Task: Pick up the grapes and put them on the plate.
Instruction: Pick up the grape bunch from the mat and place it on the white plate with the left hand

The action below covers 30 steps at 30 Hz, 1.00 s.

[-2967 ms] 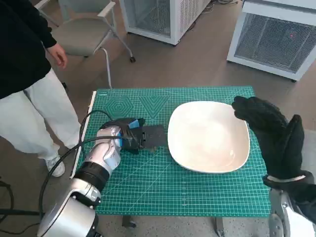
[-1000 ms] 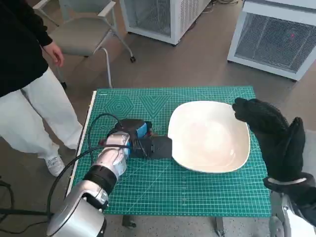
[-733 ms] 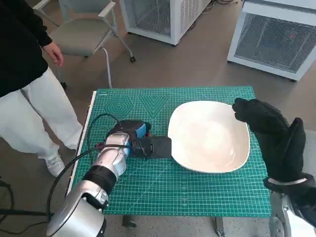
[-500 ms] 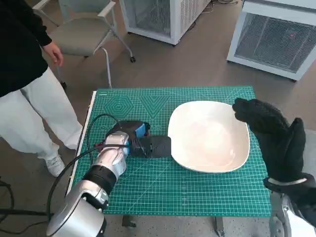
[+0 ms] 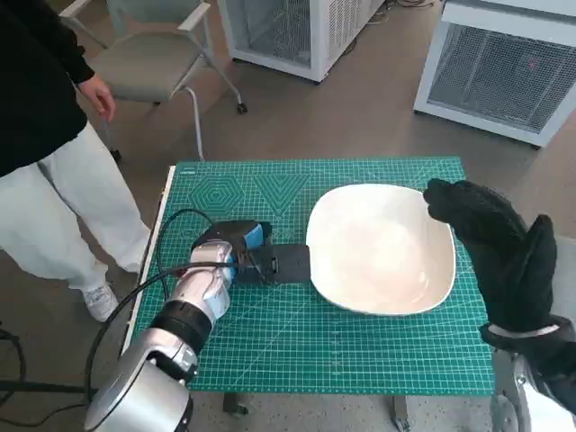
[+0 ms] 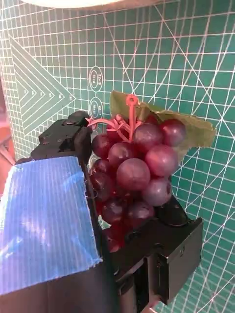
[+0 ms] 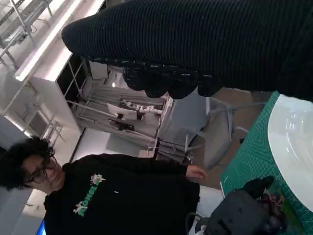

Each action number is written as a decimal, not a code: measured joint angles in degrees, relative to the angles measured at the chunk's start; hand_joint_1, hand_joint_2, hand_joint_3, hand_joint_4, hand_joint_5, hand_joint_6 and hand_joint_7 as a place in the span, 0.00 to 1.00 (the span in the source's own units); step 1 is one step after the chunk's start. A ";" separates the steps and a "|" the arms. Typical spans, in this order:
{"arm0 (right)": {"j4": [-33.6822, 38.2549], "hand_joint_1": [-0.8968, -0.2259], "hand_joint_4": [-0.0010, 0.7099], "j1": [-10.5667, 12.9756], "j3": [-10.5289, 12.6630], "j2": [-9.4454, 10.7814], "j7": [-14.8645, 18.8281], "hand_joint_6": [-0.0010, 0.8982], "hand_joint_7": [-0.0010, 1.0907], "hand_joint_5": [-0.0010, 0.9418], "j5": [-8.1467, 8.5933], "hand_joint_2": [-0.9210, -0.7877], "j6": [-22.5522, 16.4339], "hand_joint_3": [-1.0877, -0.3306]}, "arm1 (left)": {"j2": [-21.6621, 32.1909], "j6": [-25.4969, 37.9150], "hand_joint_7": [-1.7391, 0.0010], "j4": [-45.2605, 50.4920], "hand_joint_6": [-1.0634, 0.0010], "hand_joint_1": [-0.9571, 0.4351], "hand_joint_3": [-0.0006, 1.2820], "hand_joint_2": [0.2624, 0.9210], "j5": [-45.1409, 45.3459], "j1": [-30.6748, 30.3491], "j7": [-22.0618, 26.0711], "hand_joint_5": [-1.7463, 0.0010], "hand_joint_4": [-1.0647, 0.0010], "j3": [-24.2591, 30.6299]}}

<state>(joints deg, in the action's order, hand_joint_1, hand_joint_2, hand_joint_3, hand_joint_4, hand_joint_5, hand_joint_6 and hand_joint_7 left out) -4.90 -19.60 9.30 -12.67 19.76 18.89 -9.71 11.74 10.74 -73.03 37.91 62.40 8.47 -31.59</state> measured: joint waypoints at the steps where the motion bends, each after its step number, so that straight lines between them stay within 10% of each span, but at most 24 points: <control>1: 0.03 0.51 0.57 0.00 0.00 0.00 0.00 0.07 0.66 0.14 0.00 0.00 0.00 0.66 | 0.00 0.09 1.00 0.00 0.72 0.98 0.70 0.43 -0.02 0.00 0.05 0.09 0.49 0.07; 19: 0.02 0.51 0.57 0.00 -0.03 0.02 0.00 0.07 0.66 0.13 -0.07 0.00 -0.01 0.66 | 2.15 -1.51 0.91 2.99 0.36 0.98 0.65 0.41 -0.05 0.04 0.33 0.16 0.40 0.39; 24: -0.03 0.51 0.57 0.00 -0.06 0.02 0.00 0.07 0.66 0.13 -0.07 0.00 -0.01 0.66 | 3.47 -1.77 0.45 6.54 0.40 0.77 0.41 0.65 -0.07 0.05 0.33 0.24 0.41 0.89; 30: -0.05 0.51 0.58 0.00 -0.09 0.02 0.00 0.07 0.66 0.13 -0.08 0.00 -0.02 0.66 | 4.50 -1.16 0.31 11.34 0.40 0.70 0.32 0.73 -0.05 0.05 0.44 0.28 0.40 1.34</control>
<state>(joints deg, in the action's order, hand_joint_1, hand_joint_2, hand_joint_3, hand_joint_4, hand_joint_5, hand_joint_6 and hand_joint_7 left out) -4.95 -19.59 9.21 -12.65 19.76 18.82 -9.73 16.24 9.58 -61.69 37.86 62.45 8.91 -30.25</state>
